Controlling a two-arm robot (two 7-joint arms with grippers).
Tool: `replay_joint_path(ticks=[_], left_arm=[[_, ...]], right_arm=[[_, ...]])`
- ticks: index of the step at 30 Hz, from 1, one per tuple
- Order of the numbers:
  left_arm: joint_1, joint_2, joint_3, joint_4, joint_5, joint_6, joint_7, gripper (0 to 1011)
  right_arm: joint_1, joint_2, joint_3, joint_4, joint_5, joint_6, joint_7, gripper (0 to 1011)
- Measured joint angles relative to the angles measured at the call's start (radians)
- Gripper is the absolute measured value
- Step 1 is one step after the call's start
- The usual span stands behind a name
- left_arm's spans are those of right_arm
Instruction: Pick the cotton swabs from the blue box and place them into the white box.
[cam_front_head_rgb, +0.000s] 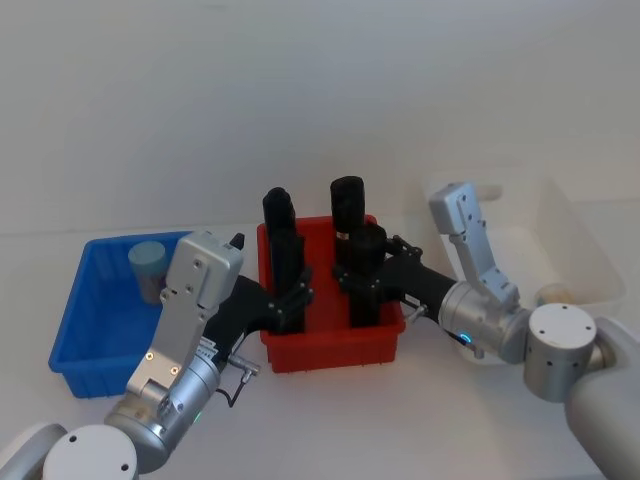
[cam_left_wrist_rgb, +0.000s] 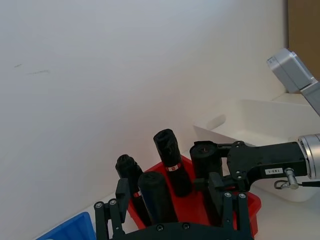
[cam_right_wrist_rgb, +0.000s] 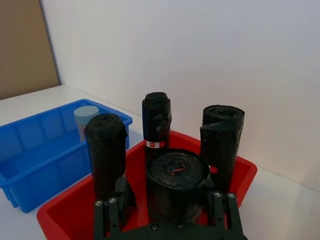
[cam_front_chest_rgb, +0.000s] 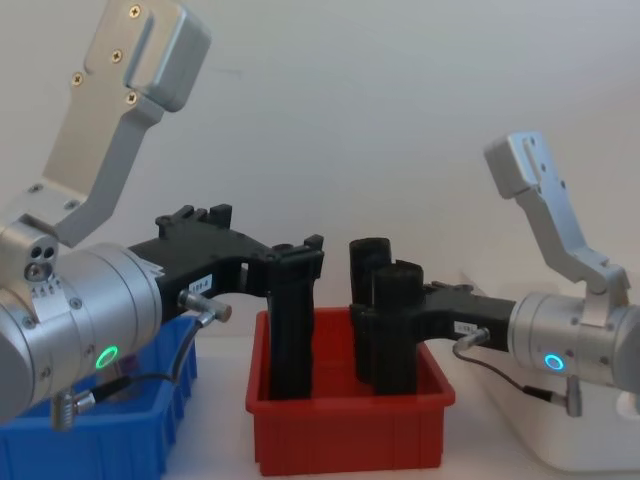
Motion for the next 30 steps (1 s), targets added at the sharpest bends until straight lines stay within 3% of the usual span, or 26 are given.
replay_joint_path(ticks=[10,11,15,21,30], left_arm=[[0.0,0.0,0.0,0.0,0.0,0.0,0.0,1004],[0.0,0.0,0.0,0.0,0.0,0.0,0.0,1004],[0.0,0.0,0.0,0.0,0.0,0.0,0.0,1004],[0.0,0.0,0.0,0.0,0.0,0.0,0.0,1004],[0.0,0.0,0.0,0.0,0.0,0.0,0.0,1004]], right_arm=[[0.064,-0.025,-0.003,0.118,0.004,-0.049,0.01,680],[0.066,-0.026,-0.003,0.122,0.006,-0.052,0.011,610],[0.069,-0.027,0.0,0.124,0.014,-0.058,0.011,525],[0.032,-0.015,0.009,0.037,0.038,-0.049,0.005,487],[-0.069,0.02,0.025,-0.192,0.087,0.002,-0.045,464]])
